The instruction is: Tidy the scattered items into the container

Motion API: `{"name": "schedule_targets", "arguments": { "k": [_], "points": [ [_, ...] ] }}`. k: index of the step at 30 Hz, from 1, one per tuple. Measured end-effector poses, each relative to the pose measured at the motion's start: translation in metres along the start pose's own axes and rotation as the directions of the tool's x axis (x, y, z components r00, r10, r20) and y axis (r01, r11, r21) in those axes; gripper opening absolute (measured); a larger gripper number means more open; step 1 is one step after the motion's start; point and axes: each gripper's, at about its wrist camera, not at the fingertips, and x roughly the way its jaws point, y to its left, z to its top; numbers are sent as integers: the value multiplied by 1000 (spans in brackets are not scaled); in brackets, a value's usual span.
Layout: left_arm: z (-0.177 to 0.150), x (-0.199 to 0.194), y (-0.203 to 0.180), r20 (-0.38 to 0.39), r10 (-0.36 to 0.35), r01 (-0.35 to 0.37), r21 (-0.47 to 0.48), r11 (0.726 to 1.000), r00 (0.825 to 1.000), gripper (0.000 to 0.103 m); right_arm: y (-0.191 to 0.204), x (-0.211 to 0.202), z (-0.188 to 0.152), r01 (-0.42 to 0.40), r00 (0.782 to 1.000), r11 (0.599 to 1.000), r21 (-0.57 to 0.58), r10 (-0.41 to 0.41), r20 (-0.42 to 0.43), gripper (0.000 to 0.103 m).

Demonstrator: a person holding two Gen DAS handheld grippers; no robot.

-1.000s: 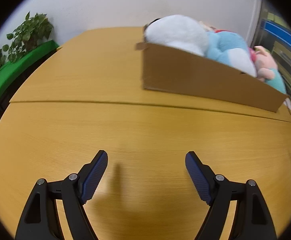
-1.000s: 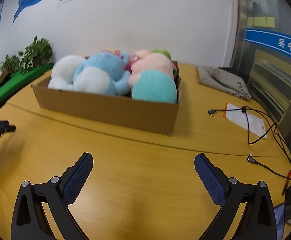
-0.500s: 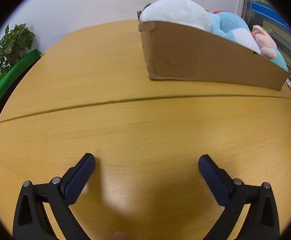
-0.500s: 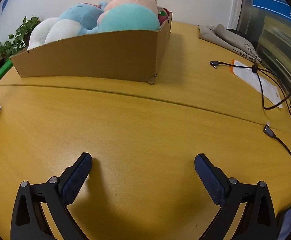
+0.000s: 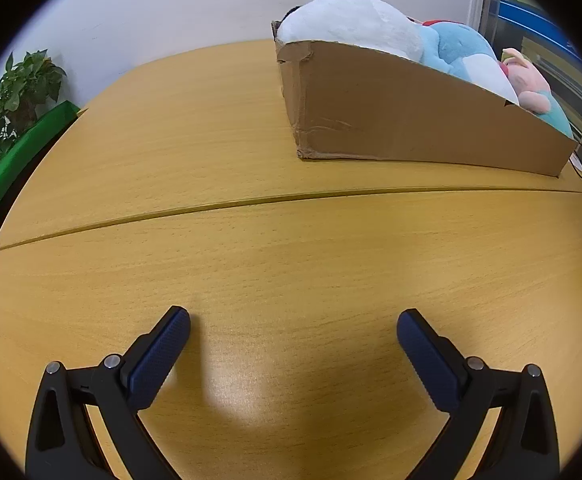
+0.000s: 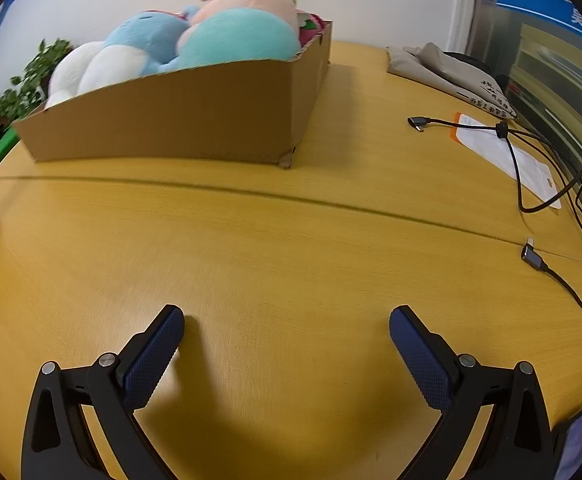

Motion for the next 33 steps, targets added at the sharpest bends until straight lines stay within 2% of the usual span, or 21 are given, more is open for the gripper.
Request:
{"name": "schedule_targets", "arguments": {
  "k": [6,17,33],
  "points": [
    [-1,0,7,16,-54,52,76,996,998,103,-2,-2,-3,-41,999,998,-54,41,-1,103],
    [-4,-4,39,18,-29,28,44,999,999,103,-5,-2,-4,-92,996,987,-130,91,-11,103],
    [1,-4,41,17,-36,35,56,998,999,103,-5,-2,-4,-91,996,987,-130,91,-9,103]
  ]
}}
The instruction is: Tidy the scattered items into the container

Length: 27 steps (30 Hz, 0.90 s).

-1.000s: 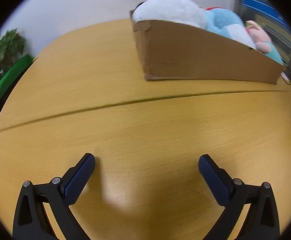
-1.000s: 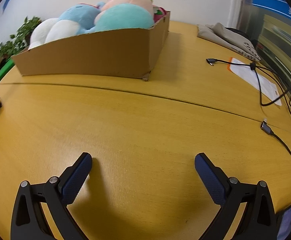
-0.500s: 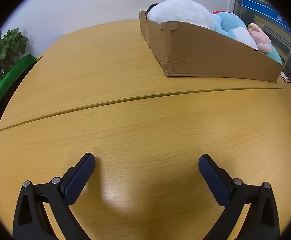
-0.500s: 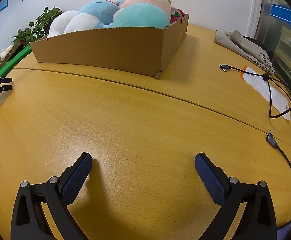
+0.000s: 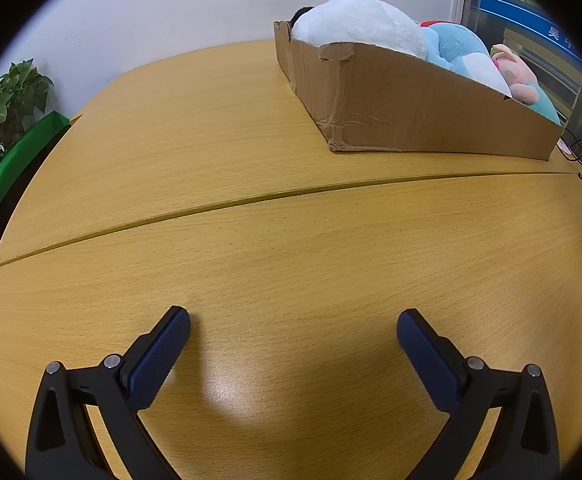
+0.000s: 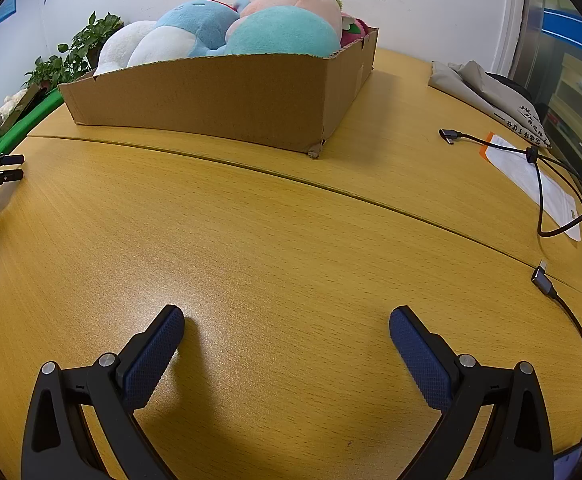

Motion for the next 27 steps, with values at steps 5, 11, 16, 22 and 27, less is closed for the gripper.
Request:
{"name": "schedule_targets", "arguments": {
  "k": [5,11,16,22,27],
  "points": [
    [2,0,1,-1,0,0,0,1000,1000,103,0,0,0,0,1000,1000,0,0,0,103],
    [3,-1,1,-1,0,0,0,1000,1000,103,-1,0,0,-1,1000,1000,0,1,1,103],
    [4,-1,2,-1,1,-1,0,1000,1000,103,-1,0,0,-1,1000,1000,1,1,1,103],
    [6,-1,2,-1,1,-1,0,1000,1000,103,0,-1,-1,-1,1000,1000,1,1,2,103],
    [6,-1,2,-2,1,-1,-1,1000,1000,103,1,-1,-1,-1,1000,1000,1,1,2,103]
  ]
}}
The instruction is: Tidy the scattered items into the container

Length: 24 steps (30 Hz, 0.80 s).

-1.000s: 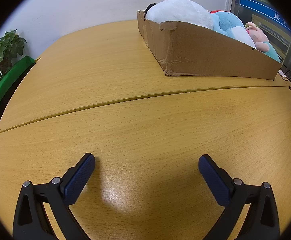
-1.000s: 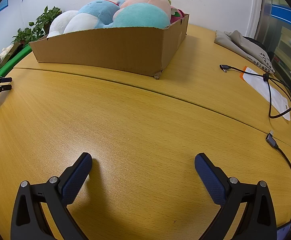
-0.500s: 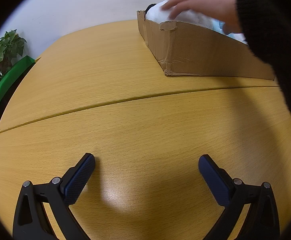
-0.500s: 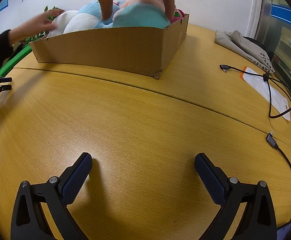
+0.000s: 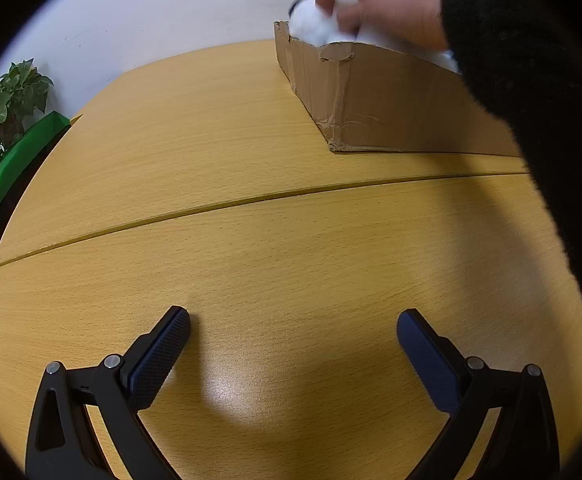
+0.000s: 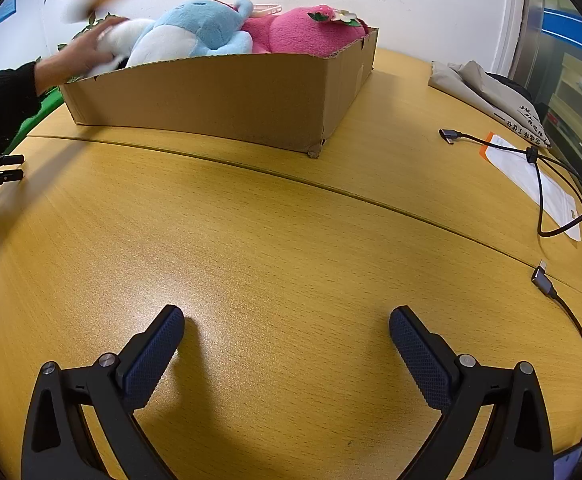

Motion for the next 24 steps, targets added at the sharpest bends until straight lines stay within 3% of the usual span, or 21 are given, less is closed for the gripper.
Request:
{"name": "schedule_targets", "arguments": {
  "k": [24],
  "points": [
    [5,1,0,-1,4,-4,-5,1000,1000,103,0,1,0,3,1000,1000,-2,-3,-2,103]
  ]
}}
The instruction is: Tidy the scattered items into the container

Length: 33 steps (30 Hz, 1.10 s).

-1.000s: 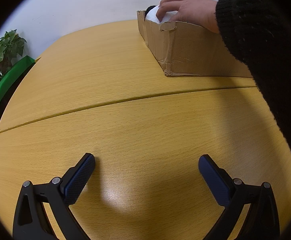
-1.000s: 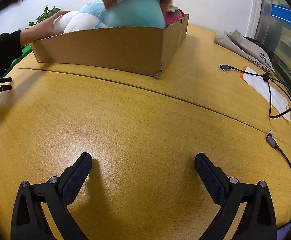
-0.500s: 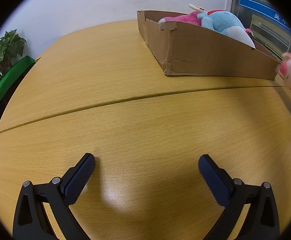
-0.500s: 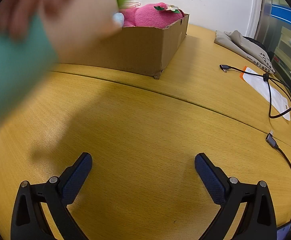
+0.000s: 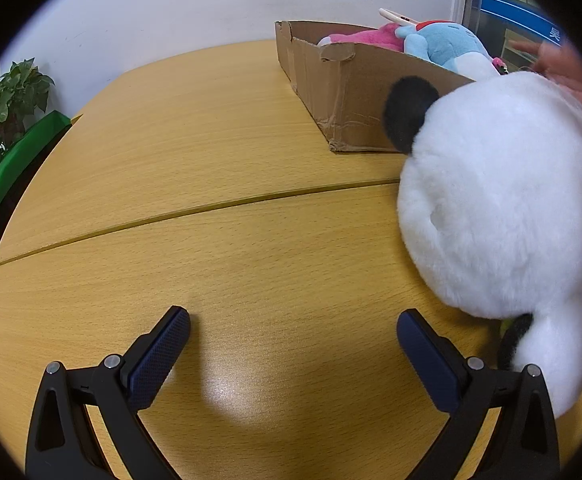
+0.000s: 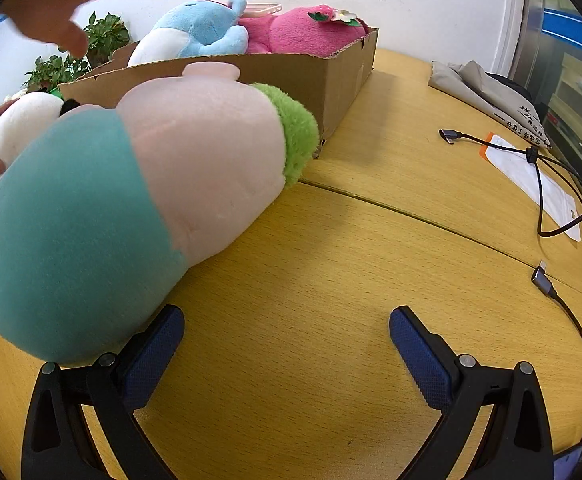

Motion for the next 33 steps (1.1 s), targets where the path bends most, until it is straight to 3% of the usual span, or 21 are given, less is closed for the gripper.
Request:
{"name": "schedule_targets", "arguments": {
  "k": [33],
  "points": [
    [6,-3,-1,-1,2,-2,-2,1000,1000,103,0,0,1,0,1000,1000,1,0,-1,103]
  ]
}}
